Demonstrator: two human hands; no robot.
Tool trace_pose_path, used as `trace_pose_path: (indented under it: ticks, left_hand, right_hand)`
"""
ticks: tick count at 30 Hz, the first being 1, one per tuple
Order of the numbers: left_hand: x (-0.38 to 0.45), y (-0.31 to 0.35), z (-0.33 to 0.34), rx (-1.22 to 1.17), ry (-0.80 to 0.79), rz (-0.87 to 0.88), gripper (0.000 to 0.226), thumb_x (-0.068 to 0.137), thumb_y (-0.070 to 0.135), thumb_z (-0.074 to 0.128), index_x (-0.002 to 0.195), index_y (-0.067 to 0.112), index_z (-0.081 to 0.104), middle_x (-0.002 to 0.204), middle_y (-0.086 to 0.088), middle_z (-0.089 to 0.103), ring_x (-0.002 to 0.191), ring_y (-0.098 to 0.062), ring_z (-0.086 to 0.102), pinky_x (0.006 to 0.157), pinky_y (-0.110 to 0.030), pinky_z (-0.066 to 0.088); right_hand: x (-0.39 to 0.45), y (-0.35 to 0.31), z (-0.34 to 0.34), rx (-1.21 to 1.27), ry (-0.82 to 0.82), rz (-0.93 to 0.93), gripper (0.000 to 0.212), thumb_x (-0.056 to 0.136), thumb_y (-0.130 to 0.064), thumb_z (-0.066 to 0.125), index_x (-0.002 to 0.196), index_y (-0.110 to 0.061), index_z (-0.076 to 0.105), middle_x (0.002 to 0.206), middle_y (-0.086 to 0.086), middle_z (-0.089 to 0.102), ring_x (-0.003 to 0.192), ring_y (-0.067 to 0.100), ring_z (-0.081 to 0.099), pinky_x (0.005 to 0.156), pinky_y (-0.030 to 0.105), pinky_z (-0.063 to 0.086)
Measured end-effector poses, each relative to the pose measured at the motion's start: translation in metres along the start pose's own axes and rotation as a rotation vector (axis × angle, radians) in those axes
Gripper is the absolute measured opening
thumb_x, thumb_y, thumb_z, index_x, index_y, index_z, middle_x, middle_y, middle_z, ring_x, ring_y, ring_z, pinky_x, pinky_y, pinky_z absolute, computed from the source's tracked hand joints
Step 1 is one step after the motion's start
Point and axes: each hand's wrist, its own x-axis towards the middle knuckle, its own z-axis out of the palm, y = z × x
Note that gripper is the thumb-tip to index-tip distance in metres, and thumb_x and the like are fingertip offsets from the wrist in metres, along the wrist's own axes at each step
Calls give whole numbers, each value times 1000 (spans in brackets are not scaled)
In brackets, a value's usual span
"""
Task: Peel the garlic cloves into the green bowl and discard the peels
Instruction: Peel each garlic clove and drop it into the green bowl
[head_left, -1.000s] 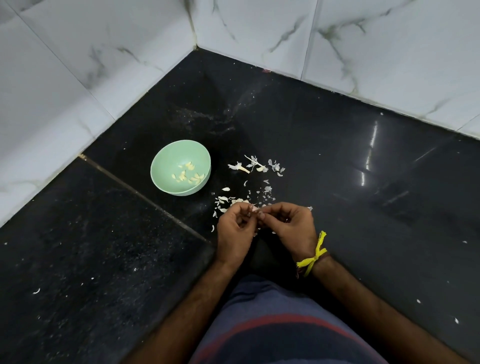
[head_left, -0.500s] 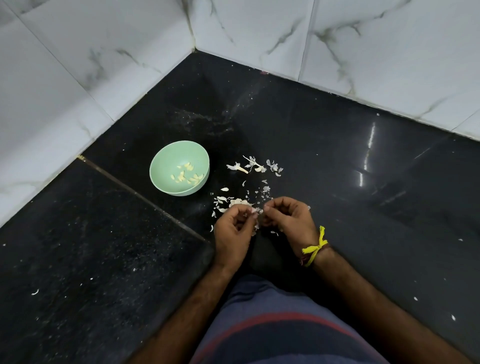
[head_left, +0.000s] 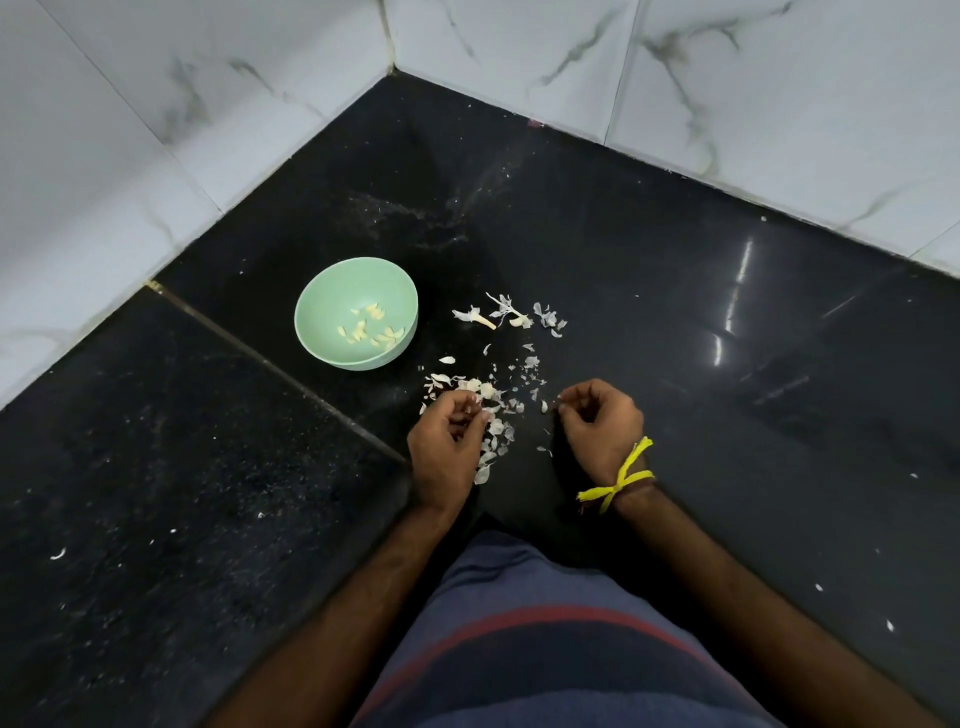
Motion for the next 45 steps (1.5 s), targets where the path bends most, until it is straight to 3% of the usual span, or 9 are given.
trace_pose_path:
  ticks: [3, 7, 15, 19, 24, 32, 35, 41, 45]
  left_hand:
    - [-2, -5, 4, 155, -28, 209, 9, 89, 14, 72, 97, 10, 71, 93, 1, 71, 84, -16, 65, 79, -32, 55]
    - [-3, -7, 5, 267, -68, 353, 6, 91, 10, 70, 97, 8, 70, 96, -3, 69, 94, -15, 57, 87, -24, 45]
    - [-1, -13, 7, 261, -14, 366, 8, 91, 6, 70, 99, 6, 68, 97, -6, 68, 93, -19, 57, 86, -27, 44]
    - [1, -12, 8, 256, 47, 357, 5, 91, 7, 69, 96, 6, 68, 92, -8, 66, 90, -20, 55, 84, -29, 43]
    - [1, -12, 8, 243, 53, 413, 18, 92, 18, 58, 88, 3, 67, 85, -13, 64, 85, -22, 52, 80, -33, 43]
    - [3, -14, 10, 174, 64, 327, 20, 87, 23, 67, 75, 9, 63, 79, -6, 60, 79, -25, 57, 74, -39, 48]
    - [5, -17, 10, 170, 67, 326, 27, 88, 24, 70, 69, 10, 58, 75, -6, 58, 75, -24, 55, 72, -38, 46]
    - [6, -18, 10, 170, 78, 375, 27, 81, 13, 74, 64, 11, 53, 72, -5, 55, 71, -24, 53, 68, -39, 45]
    - [6, -18, 9, 215, 48, 311, 15, 82, 10, 72, 77, 12, 58, 78, -3, 58, 77, -23, 55, 75, -39, 47]
  right_hand:
    - [3, -5, 2, -234, -61, -130, 7, 83, -20, 73, 88, -15, 73, 81, -1, 69, 73, 14, 60, 74, 26, 49]
    - [9, -11, 12, -449, -145, -204, 12, 86, -23, 70, 88, -12, 76, 89, 8, 64, 82, 24, 61, 74, 31, 46]
    - [5, -15, 19, -357, -106, -267, 7, 85, -14, 64, 79, -16, 60, 82, -1, 58, 76, 19, 56, 71, 33, 48]
    - [8, -54, 20, -191, -142, -348, 4, 84, -13, 72, 83, -17, 73, 79, -5, 71, 73, 10, 65, 75, 27, 54]
    - [30, -134, 55, -171, -198, -606, 5, 79, -12, 72, 80, -16, 76, 78, -1, 70, 71, 11, 61, 71, 20, 45]
    - [73, -180, 130, -309, -365, -526, 18, 86, -3, 65, 92, -13, 78, 96, 5, 74, 90, 18, 69, 90, 29, 55]
    - [74, -178, 123, -209, -304, -521, 22, 84, 4, 61, 91, -9, 77, 91, 2, 74, 86, 12, 68, 85, 19, 54]
    - [67, -137, 65, -5, -92, -421, 13, 81, -7, 70, 89, -16, 78, 77, -9, 71, 68, -6, 64, 70, 9, 50]
    - [53, -88, 36, 2, -2, -242, 11, 82, -9, 72, 87, -17, 77, 75, -7, 70, 67, -2, 63, 69, 16, 52]
